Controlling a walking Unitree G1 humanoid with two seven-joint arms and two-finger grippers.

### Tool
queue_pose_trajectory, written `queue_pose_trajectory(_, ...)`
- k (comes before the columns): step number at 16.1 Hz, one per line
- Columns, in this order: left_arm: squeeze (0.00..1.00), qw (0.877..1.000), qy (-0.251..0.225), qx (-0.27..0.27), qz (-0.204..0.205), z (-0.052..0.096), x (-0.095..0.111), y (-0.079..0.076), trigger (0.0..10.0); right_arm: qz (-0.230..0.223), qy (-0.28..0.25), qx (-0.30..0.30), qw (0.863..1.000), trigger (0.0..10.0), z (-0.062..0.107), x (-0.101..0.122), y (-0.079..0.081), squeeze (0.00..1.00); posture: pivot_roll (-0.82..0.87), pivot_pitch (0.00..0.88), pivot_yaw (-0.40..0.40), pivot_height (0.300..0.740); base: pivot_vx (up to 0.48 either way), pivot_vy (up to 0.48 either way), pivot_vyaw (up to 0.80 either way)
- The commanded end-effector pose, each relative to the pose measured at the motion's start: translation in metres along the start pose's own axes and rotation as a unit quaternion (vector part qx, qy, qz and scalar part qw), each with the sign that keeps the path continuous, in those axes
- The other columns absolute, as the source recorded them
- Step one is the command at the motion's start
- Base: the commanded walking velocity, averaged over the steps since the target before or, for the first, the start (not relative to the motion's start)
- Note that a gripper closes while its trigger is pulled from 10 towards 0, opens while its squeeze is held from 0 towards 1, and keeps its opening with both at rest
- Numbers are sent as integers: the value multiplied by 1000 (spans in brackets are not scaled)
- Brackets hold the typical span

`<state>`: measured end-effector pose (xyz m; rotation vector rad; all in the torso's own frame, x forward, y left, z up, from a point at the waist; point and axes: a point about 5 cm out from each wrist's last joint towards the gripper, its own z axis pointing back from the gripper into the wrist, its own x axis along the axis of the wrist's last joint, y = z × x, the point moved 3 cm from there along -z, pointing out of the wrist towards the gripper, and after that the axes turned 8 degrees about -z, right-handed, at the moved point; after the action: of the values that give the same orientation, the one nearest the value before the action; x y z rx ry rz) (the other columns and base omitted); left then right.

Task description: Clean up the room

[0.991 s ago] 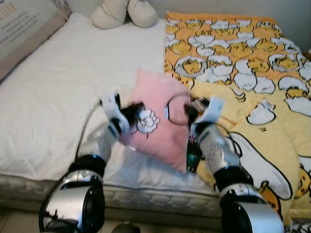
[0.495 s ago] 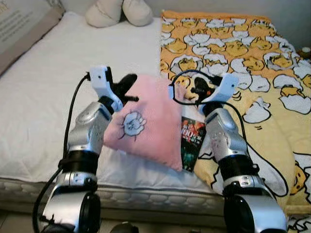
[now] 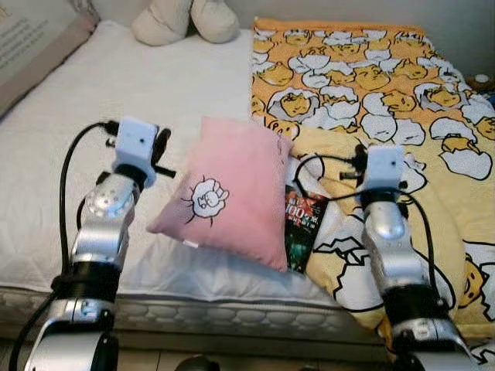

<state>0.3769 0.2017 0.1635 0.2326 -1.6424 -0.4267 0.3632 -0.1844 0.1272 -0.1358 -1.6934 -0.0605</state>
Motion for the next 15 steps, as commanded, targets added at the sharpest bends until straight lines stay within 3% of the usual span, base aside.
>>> queue_pose_trajectory(1,1000,1000,-11,22,6,3,3,7,10000,-5,-8,-17,1000,10000,3,1,-7,1000,-31,0,19,736,0,0,0)
queue_pose_trajectory(3,1000,999,-4,20,42,9,-5,-1,10000,-28,-7,-7,1000,10000,12,-4,-1,1000,-29,0,15,736,0,0,0)
queue_pose_trajectory(5,1000,999,-3,18,45,11,-7,-7,10000,-48,-4,1,999,10000,14,-5,4,1000,-29,0,12,736,0,0,0)
queue_pose_trajectory(7,1000,998,-6,-1,68,11,-6,-23,10000,-104,-2,-4,995,10000,11,-2,1,1000,-35,0,10,736,0,0,0)
queue_pose_trajectory(9,1000,997,-9,-12,70,11,-3,-29,10000,-120,-2,0,993,10000,11,0,0,1000,-35,0,13,736,0,0,0)
queue_pose_trajectory(15,1000,999,-14,-10,52,5,3,-17,10000,-164,20,14,986,10000,8,-5,11,1000,-14,0,10,736,0,0,0)
